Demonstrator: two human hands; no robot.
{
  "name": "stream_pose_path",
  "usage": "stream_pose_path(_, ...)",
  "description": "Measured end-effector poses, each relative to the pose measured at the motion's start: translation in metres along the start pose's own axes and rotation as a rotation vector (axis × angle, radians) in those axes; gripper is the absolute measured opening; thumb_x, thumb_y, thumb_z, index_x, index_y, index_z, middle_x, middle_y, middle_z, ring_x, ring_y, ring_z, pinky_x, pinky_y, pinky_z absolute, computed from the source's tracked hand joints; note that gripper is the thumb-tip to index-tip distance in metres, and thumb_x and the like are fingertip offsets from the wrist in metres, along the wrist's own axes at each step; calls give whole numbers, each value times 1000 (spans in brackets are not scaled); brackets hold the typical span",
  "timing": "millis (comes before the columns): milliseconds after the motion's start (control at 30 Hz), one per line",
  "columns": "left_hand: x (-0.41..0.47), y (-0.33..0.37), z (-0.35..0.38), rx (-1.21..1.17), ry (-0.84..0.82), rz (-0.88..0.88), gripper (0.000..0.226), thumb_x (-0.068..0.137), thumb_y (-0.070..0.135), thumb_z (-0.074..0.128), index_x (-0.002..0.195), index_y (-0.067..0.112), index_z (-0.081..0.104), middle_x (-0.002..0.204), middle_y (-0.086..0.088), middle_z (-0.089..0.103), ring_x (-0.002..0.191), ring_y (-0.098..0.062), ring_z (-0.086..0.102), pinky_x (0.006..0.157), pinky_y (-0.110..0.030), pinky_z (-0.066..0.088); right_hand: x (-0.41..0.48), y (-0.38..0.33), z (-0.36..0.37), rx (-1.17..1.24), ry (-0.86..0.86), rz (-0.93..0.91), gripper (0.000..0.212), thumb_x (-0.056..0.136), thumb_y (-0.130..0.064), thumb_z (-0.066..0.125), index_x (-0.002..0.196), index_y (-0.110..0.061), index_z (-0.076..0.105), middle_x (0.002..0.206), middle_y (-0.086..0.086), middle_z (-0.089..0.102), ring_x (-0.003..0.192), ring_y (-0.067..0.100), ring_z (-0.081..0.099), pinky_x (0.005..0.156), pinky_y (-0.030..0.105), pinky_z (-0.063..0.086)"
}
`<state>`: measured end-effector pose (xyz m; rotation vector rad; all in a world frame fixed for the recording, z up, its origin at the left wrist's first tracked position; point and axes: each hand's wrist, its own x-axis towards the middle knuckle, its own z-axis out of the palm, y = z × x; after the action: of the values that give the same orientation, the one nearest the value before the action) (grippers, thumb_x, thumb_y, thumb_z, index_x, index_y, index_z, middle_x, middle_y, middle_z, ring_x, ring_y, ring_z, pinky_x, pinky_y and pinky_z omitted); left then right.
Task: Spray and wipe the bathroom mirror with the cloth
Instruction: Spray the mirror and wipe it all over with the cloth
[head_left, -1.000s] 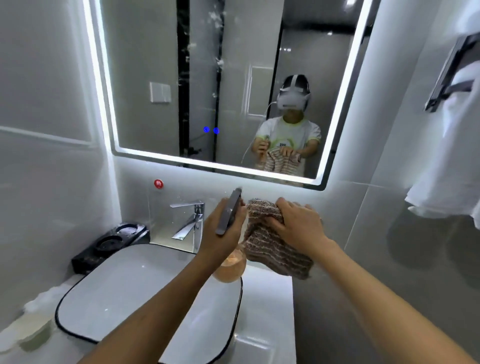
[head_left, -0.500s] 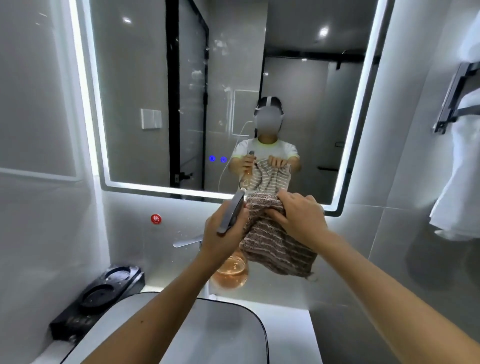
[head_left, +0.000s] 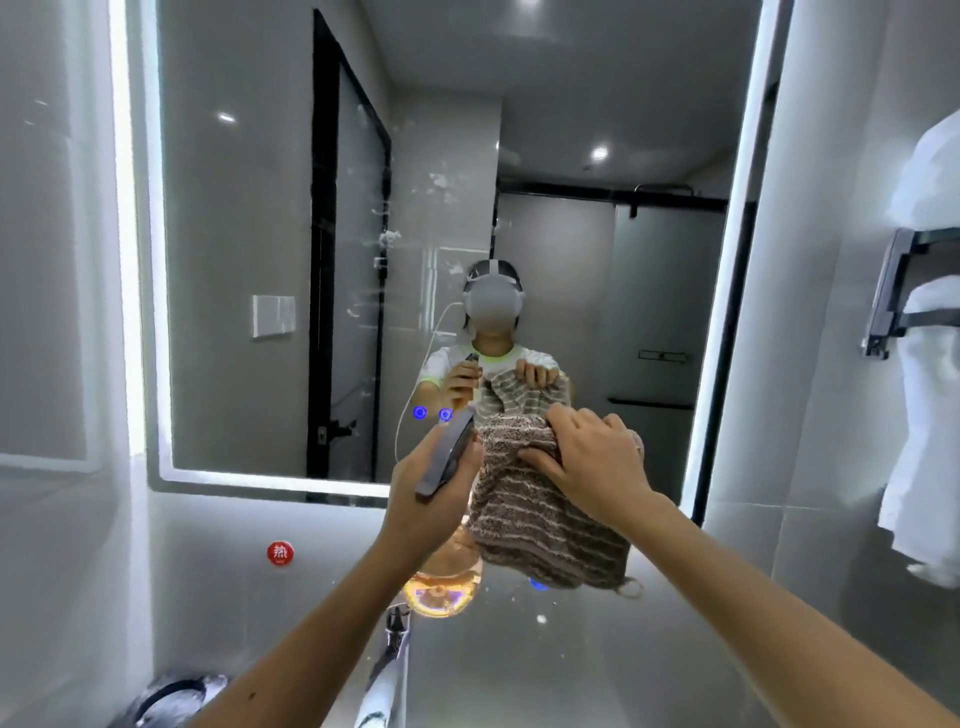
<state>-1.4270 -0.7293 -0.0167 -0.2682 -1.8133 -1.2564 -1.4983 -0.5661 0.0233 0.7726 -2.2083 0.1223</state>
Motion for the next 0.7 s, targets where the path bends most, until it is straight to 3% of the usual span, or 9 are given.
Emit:
stream_pose_path(133, 19, -3, 2, 0, 14, 16, 20, 88, 26, 57, 106, 35, 61, 84, -23, 67, 76, -32, 61, 68, -39, 50, 26, 12, 4, -22, 66, -35, 46, 88, -57, 41, 110, -18, 50, 110, 1, 62, 101, 23, 56, 87, 37, 37)
stream_pose_path(233, 34, -11, 3, 12, 27, 13, 22, 90, 18, 58, 110, 21, 65, 73, -23, 63, 58, -21, 51, 56, -25, 44, 47, 21, 13, -62, 123, -37, 45, 87, -57, 43, 110, -18, 52, 107, 1, 64, 99, 23, 57, 88, 37, 38)
stream_pose_path(367, 62, -15, 7, -45, 55, 33, 21, 90, 12, 58, 103, 28, 62, 74, -8, 65, 63, -6, 54, 60, -17, 45, 77, 31, 29, -104, 269, -35, 40, 84, -54, 51, 100, -17, 57, 93, 0, 67, 86, 23, 61, 77, 35, 45)
stream_pose_path(500, 98, -20, 16, -39, 69, 80, 15, 89, 9, 57, 102, 14, 64, 54, 14, 56, 51, 1, 48, 55, -11, 37, 114, 40, 35, -118, 397, -1, 38, 81, -49, 60, 99, -16, 58, 90, 1, 67, 81, 24, 61, 74, 35, 46)
stream_pose_path(567, 114, -23, 21, -27, 72, 97, 12, 90, 11, 57, 95, 19, 65, 56, 10, 55, 52, -2, 46, 56, -21, 40, 131, 46, 37, -111, 404, 1, 38, 83, -49, 56, 103, -17, 56, 95, 2, 65, 86, 24, 58, 77, 36, 43)
stream_pose_path(700, 136, -25, 36, -56, 71, 133, 17, 86, 23, 56, 88, 40, 61, 71, -13, 63, 61, -21, 53, 60, -40, 47, 158, 61, 47, -154, 457, -11, 36, 85, -49, 48, 100, -17, 56, 91, 2, 63, 82, 24, 56, 75, 36, 37)
